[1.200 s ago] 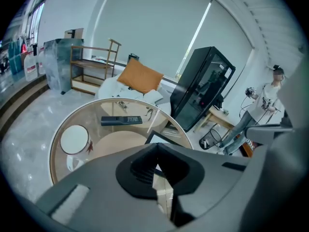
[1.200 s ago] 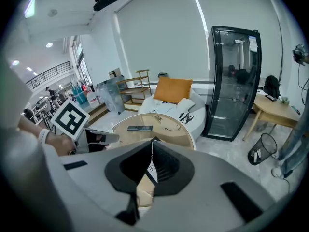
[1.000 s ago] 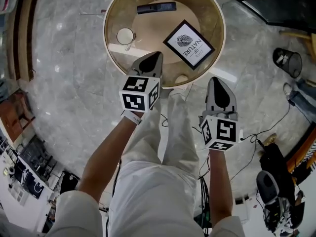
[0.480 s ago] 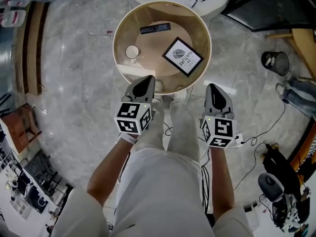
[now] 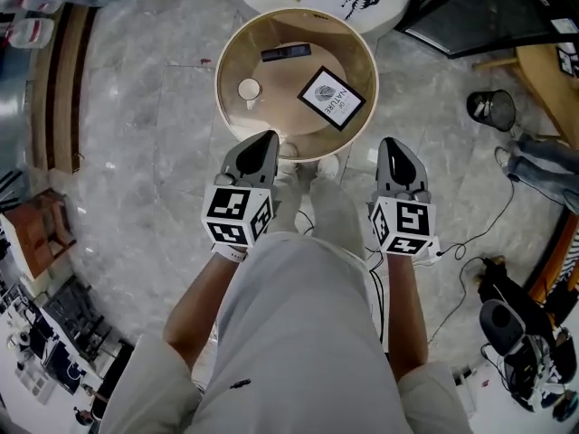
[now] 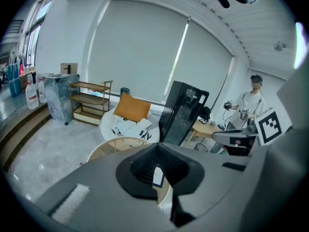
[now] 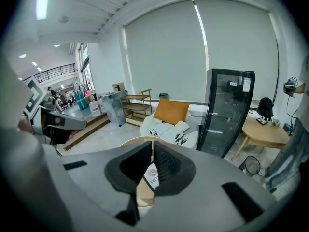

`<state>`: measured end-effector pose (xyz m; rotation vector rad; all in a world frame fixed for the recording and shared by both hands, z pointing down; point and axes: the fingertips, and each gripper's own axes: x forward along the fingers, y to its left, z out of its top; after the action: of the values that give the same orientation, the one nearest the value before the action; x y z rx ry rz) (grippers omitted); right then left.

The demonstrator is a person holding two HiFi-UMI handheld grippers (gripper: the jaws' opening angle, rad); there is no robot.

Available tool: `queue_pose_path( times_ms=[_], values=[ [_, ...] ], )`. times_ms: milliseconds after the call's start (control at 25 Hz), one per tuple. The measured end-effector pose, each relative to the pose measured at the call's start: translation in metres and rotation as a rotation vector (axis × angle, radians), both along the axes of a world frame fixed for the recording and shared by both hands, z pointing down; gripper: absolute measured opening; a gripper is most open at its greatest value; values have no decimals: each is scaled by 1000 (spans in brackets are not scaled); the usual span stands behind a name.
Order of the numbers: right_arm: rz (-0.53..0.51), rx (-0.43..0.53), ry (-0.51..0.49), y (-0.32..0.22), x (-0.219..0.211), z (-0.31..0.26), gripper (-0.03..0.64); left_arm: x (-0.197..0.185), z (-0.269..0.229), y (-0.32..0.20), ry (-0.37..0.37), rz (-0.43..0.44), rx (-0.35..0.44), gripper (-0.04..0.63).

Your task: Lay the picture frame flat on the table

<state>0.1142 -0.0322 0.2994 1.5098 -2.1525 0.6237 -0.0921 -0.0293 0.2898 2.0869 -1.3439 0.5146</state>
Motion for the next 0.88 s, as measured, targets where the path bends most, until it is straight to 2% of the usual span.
queue_pose_path(
  times_ms=[240,440,640,880],
  values=[
    [-26,44,3,12,-13,-42,6,-7,-41,10,19,-2,63,5],
    [-53,120,4,12,-26,-83,6,-9,-68,12,23,20,115,3],
    [-56,182,-1,2,-18,-106,6,-1,-83,1,23,35,151,4],
    [-39,211,9,11,-12,-120,6,3,-101,9,36,54,188,3]
  ],
)
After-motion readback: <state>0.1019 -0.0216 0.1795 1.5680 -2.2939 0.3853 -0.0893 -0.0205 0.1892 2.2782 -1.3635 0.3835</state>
